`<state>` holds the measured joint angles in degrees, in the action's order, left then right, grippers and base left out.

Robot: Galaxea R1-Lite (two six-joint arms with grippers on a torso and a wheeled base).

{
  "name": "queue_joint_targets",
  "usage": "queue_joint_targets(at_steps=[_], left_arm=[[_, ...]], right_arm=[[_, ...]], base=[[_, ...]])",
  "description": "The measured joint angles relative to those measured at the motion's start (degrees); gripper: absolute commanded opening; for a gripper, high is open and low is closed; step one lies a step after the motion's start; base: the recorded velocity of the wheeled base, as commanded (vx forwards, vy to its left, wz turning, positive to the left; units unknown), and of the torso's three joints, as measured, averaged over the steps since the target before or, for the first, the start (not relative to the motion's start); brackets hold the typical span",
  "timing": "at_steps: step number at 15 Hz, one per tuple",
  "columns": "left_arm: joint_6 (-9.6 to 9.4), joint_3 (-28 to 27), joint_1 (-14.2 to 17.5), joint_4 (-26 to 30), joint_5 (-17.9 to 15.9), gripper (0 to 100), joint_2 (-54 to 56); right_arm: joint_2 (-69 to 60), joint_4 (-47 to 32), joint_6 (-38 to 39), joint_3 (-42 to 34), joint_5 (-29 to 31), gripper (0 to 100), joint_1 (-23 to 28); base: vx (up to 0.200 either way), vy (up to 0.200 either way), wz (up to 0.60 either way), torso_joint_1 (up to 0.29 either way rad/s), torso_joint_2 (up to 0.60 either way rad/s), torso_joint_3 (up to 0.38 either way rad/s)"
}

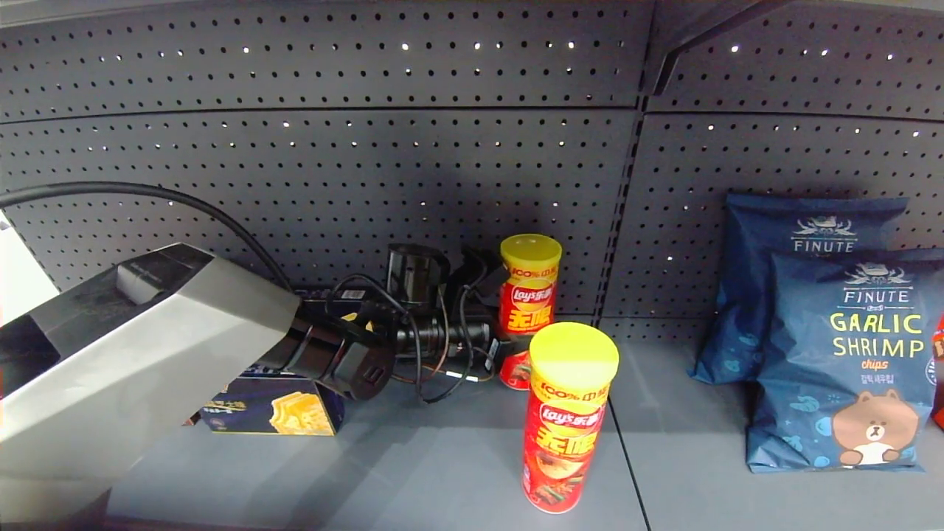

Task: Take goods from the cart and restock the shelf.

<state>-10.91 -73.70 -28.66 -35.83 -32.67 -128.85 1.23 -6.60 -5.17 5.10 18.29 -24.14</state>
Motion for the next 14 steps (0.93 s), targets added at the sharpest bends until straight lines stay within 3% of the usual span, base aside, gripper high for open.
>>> queue_joint_targets(at_steps=[11,12,14], left_arm=[[-0.06,-2.28,-1.21,0.09,0.16,0,-2.1],[-0.17,-2.21,-1.21,0.02,0.22,100,-2.12],[-0.61,-2.18,-1.1,0.02,0.22,100,-2.12]], right_arm=[[0.04,0.0,0.06,0.0,-0.01,100,-0.13],[0.04,-0.05,0.06,0.0,0.0,100,-0.17],[0.06,-0.05,0.09,0.0,0.0,100,-0.24]], base=[[0.0,0.0,0.0,0.0,0.0,0.0],[0.0,0.0,0.0,0.0,0.0,0.0],[0.0,0.0,0.0,0.0,0.0,0.0]])
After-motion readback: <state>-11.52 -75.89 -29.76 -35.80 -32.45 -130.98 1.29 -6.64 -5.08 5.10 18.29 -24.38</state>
